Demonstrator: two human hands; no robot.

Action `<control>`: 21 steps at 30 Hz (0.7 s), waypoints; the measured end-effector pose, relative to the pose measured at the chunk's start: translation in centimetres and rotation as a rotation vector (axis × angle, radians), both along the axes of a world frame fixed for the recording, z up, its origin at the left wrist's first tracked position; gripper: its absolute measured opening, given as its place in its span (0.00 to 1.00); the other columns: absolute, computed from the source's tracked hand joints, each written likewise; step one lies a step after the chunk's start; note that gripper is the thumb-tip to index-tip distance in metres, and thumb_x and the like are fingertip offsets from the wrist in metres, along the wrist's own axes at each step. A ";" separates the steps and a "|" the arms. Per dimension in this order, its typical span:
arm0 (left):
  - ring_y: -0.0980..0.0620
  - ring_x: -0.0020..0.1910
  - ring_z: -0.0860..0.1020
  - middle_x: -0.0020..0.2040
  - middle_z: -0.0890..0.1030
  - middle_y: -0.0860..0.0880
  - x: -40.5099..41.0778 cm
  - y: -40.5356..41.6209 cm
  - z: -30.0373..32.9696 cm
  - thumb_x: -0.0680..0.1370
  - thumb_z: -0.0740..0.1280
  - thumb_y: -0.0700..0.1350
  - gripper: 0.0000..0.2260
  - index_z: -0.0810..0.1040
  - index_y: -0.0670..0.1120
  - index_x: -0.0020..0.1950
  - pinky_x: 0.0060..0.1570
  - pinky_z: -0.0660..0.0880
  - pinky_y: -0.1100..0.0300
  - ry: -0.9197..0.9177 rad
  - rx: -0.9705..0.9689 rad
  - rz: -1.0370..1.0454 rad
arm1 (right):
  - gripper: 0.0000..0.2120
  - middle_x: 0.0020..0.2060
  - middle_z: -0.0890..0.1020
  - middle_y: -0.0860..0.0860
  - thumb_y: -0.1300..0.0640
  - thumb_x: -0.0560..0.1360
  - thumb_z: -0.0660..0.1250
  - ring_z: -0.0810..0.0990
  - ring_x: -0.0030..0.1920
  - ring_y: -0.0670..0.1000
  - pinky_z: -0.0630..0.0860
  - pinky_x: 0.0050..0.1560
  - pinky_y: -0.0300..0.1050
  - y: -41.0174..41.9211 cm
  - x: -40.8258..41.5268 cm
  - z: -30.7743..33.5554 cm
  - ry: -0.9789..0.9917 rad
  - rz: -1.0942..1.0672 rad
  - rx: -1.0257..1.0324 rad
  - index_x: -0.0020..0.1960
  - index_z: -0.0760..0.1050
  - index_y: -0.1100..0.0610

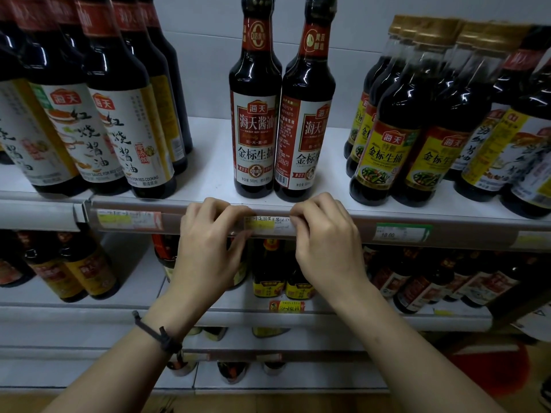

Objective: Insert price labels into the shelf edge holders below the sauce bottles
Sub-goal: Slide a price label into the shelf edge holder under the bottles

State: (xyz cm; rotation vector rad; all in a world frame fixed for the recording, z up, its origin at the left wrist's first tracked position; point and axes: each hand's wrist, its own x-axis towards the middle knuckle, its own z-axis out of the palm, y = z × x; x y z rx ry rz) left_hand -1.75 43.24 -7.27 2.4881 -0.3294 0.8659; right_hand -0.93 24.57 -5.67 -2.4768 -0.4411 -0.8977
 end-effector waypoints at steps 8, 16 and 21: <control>0.47 0.49 0.69 0.49 0.74 0.48 0.0 0.0 0.0 0.73 0.71 0.44 0.11 0.79 0.48 0.56 0.46 0.69 0.52 0.006 0.016 0.006 | 0.04 0.44 0.80 0.54 0.59 0.77 0.68 0.77 0.46 0.57 0.76 0.48 0.55 -0.2 -0.2 -0.1 0.010 0.009 -0.065 0.48 0.80 0.59; 0.48 0.48 0.68 0.48 0.74 0.48 0.1 0.2 0.1 0.74 0.70 0.44 0.10 0.79 0.49 0.55 0.45 0.69 0.50 0.013 0.046 0.008 | 0.04 0.43 0.80 0.54 0.59 0.77 0.68 0.77 0.46 0.57 0.76 0.48 0.56 0.0 -0.3 -0.4 -0.007 -0.008 -0.093 0.48 0.80 0.59; 0.46 0.49 0.68 0.49 0.73 0.47 -0.1 -0.2 0.7 0.74 0.70 0.46 0.10 0.78 0.48 0.55 0.46 0.69 0.49 -0.001 0.088 -0.001 | 0.06 0.46 0.80 0.55 0.60 0.77 0.67 0.77 0.48 0.57 0.76 0.49 0.56 -0.3 -0.8 -0.1 0.018 0.008 -0.116 0.51 0.80 0.60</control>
